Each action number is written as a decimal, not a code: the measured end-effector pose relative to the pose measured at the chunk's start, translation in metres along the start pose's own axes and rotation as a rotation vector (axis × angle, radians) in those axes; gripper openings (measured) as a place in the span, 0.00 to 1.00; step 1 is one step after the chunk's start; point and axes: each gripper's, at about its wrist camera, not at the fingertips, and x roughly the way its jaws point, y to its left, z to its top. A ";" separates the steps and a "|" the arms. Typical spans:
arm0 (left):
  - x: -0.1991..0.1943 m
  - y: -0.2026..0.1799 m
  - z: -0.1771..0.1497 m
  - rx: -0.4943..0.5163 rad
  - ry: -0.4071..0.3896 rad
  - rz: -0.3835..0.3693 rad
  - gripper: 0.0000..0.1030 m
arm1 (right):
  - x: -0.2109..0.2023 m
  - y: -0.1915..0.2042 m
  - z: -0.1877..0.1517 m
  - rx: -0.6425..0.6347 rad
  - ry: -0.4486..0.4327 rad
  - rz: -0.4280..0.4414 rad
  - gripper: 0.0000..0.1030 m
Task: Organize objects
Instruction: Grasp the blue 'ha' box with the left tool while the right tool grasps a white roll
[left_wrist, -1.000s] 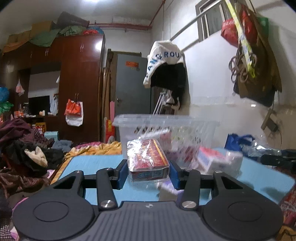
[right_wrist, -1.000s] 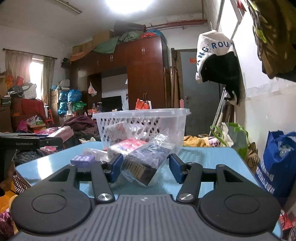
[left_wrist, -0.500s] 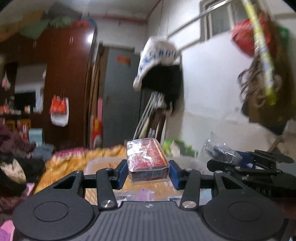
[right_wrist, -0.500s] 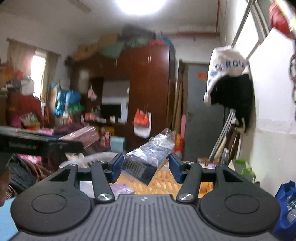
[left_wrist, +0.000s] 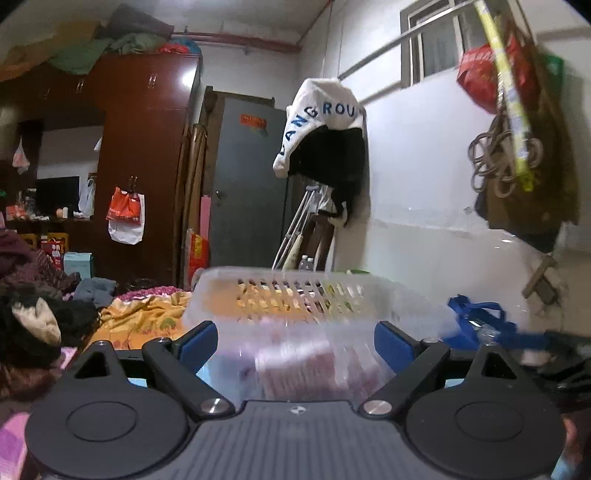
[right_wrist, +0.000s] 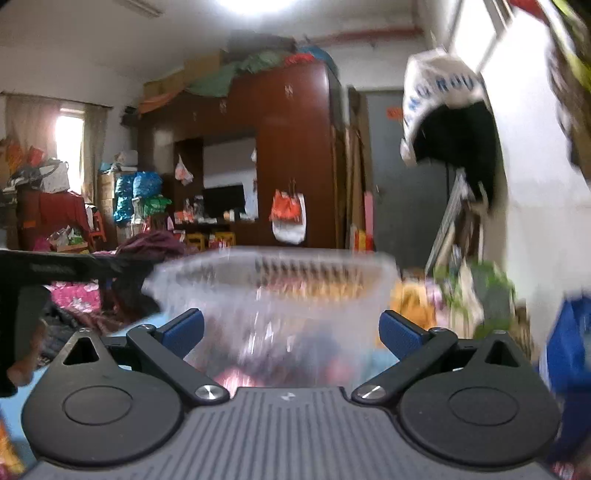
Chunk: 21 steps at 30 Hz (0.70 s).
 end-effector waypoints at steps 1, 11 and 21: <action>-0.013 0.000 -0.012 -0.010 -0.002 -0.018 0.91 | -0.008 0.000 -0.011 0.011 0.021 0.008 1.00; -0.026 -0.015 -0.062 0.086 0.077 -0.056 0.91 | -0.018 0.015 -0.038 -0.040 0.016 -0.004 0.88; -0.016 -0.021 -0.076 0.107 0.148 -0.052 0.91 | -0.003 0.016 -0.043 -0.067 0.106 0.012 0.71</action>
